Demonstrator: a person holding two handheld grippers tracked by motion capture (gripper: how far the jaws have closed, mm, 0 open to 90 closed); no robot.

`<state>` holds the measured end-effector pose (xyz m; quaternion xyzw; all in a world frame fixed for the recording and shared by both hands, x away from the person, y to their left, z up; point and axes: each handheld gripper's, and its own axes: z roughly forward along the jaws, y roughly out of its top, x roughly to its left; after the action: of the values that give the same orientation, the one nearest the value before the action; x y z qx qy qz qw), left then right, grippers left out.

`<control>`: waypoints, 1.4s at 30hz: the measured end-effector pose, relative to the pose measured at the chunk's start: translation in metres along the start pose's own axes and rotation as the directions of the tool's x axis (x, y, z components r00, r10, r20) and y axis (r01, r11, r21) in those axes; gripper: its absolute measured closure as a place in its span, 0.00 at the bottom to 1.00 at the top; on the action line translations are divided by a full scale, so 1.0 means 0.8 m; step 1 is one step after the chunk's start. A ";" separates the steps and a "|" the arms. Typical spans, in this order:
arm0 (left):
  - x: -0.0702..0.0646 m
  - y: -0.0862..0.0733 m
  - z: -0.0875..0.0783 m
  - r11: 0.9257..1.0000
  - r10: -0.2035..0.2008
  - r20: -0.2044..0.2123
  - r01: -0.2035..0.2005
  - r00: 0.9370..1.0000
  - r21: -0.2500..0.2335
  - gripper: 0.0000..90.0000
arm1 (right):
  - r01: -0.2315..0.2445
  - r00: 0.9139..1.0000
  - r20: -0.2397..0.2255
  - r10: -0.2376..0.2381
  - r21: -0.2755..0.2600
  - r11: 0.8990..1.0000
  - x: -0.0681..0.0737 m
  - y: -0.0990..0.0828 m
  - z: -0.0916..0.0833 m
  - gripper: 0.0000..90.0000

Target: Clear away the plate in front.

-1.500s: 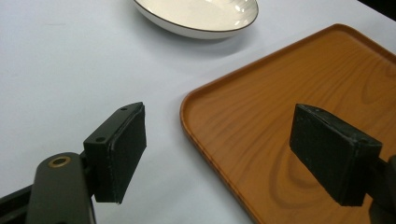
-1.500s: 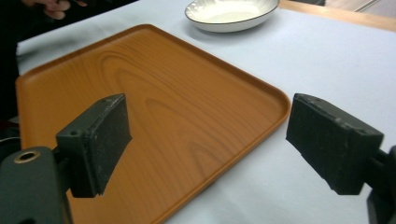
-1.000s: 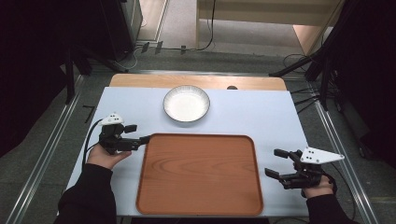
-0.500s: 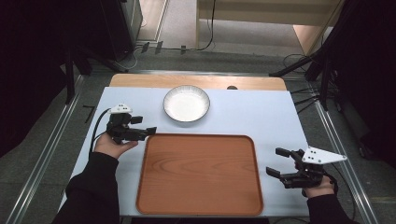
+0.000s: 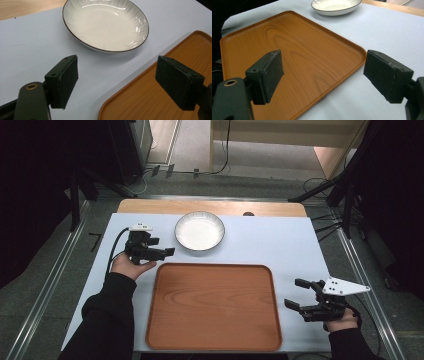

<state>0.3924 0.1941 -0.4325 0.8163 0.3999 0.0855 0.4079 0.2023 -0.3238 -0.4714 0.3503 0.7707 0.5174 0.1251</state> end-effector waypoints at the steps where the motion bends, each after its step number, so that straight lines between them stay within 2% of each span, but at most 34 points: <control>1: 0.000 0.000 0.000 1.000 0.000 0.000 0.000 1.000 0.000 0.21 | 0.000 1.000 0.000 0.000 0.000 1.000 0.000 0.000 0.000 0.19; 9: 0.008 0.013 0.010 1.000 0.004 -0.048 -0.005 0.999 -0.017 0.22 | 0.000 1.000 -0.006 0.000 0.004 1.000 0.000 0.000 0.001 0.19; 14: 0.016 0.019 0.029 1.000 -0.006 -0.063 0.007 0.998 0.014 0.22 | 0.006 1.000 -0.010 -0.005 0.015 1.000 0.001 0.000 0.001 0.19; 16: 0.019 0.022 0.035 1.000 -0.003 -0.071 0.004 0.997 0.016 0.21 | 0.005 1.000 -0.011 -0.004 0.016 1.000 0.002 0.000 0.002 0.19; 17: 0.020 0.022 0.038 1.000 -0.016 -0.073 0.016 0.997 -0.001 0.21 | 0.005 1.000 -0.012 -0.005 0.017 1.000 0.002 0.000 0.002 0.19; 19: 0.022 0.022 0.039 1.000 -0.017 -0.066 0.016 0.998 -0.009 0.20 | 0.000 1.000 -0.016 0.000 0.015 1.000 0.002 0.000 0.002 0.19; 21: 0.025 0.025 0.043 1.000 -0.012 -0.076 0.012 0.997 -0.001 0.19 | -0.003 1.000 -0.018 0.004 0.023 1.000 0.001 0.000 0.002 0.19; 23: 0.031 0.031 0.048 0.999 -0.045 -0.063 0.046 0.997 0.006 0.19 | -0.003 1.000 -0.019 0.004 0.023 1.000 0.002 0.000 0.002 0.19; 25: 0.032 0.033 0.049 0.999 -0.047 -0.062 0.048 0.997 0.008 0.19 | -0.003 1.000 -0.019 0.004 0.024 1.000 0.002 0.000 0.002 0.19; 26: 0.033 0.037 0.053 0.999 -0.048 -0.078 0.048 0.996 -0.005 0.20 | -0.003 1.000 -0.021 0.003 0.022 1.000 0.001 0.000 0.003 0.19; 28: 0.036 0.042 0.057 0.999 -0.048 -0.088 0.049 0.995 0.002 0.21 | -0.001 1.000 -0.021 0.002 0.024 1.000 0.001 0.000 0.003 0.19; 31: 0.039 0.048 0.063 0.999 -0.052 -0.092 0.051 0.994 -0.009 0.21 | -0.004 1.000 -0.021 0.005 0.024 1.000 0.001 0.000 0.003 0.19; 36: 0.042 0.059 0.074 0.999 -0.037 -0.118 0.039 0.992 0.012 0.23 | -0.002 1.000 -0.021 0.002 0.025 1.000 0.001 0.000 0.003 0.19; 40: 0.047 0.063 0.087 0.998 -0.057 -0.125 0.058 0.991 0.006 0.24 | 0.002 1.000 -0.021 -0.001 0.025 1.000 0.002 0.000 0.003 0.19; 42: 0.049 0.064 0.094 0.998 -0.055 -0.142 0.058 0.988 0.015 0.26 | 0.003 1.000 -0.020 -0.002 0.029 1.000 0.002 0.000 0.003 0.19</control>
<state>0.4837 0.1599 -0.4510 0.8004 0.4514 0.1277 0.3732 0.2028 -0.3209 -0.4720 0.3459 0.7797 0.5095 0.1131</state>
